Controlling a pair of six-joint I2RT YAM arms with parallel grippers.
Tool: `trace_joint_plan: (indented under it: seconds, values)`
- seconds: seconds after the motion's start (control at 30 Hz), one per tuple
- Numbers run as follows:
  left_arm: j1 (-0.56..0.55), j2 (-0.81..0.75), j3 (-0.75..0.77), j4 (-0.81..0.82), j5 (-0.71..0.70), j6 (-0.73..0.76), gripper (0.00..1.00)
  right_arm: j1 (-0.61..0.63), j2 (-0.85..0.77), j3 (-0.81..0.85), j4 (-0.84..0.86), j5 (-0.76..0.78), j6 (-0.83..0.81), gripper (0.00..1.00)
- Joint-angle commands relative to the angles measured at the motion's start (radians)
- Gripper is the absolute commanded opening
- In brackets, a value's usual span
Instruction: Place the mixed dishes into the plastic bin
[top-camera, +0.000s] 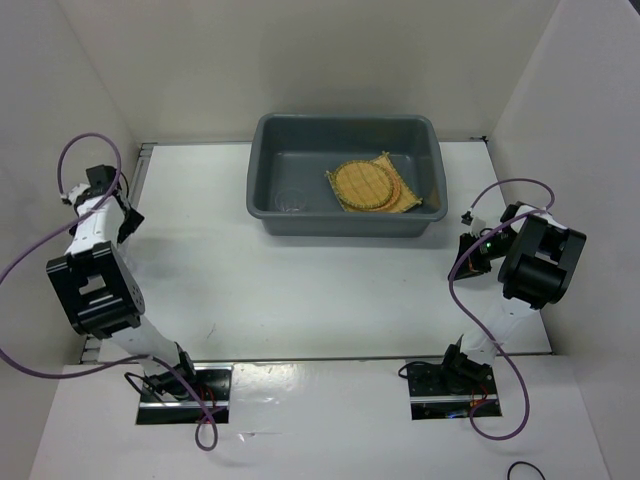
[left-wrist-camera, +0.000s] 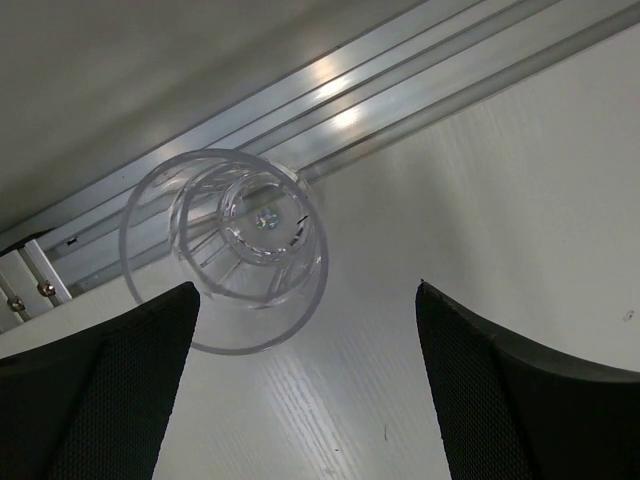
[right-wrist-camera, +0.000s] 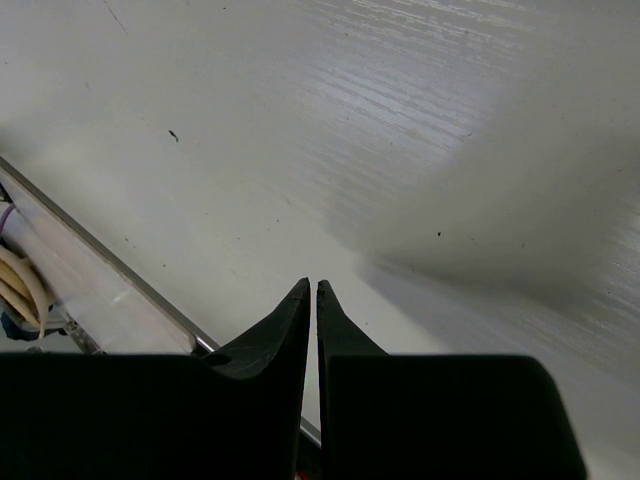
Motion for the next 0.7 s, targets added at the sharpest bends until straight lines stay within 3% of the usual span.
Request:
trace_joint_plan:
  seconds: [0.0,0.17,0.2,0.23,0.27,0.3,0.47,0.53,0.6,0.67]
  values:
    - [0.009,0.053,-0.023,0.039,0.030,0.026,0.95,0.010,0.005,0.024,0.008,-0.005,0.009,0.11]
    - [0.009,0.093,-0.023,0.062,0.066,0.046,0.88,0.010,0.005,0.024,0.008,-0.005,0.009,0.11]
    - [0.009,0.104,-0.023,0.062,0.067,0.046,0.76,0.010,0.005,0.024,0.008,-0.005,0.009,0.11]
    - [0.009,0.104,-0.023,0.062,0.079,0.046,0.56,0.010,0.005,0.024,0.008,-0.005,0.009,0.11]
    - [0.009,0.104,-0.023,0.062,0.079,0.046,0.24,0.010,0.005,0.024,0.008,-0.005,0.009,0.11]
    - [0.009,0.104,-0.014,0.062,0.079,0.046,0.01,0.010,0.005,0.024,0.008,-0.005,0.009,0.11]
    - [-0.014,0.055,0.083,0.052,0.088,0.024,0.00,0.010,0.005,0.024,0.008,-0.005,-0.001,0.11]
    - [-0.025,0.046,0.229,0.023,0.120,0.014,0.00,0.010,0.005,0.024,0.008,-0.005,-0.001,0.11]
    - [-0.025,0.026,0.319,0.055,0.248,-0.013,0.00,0.010,0.005,0.024,0.008,-0.005,-0.001,0.11]
    - [-0.025,-0.026,0.338,0.262,0.429,-0.037,0.00,0.010,0.005,0.024,-0.001,-0.014,-0.014,0.11]
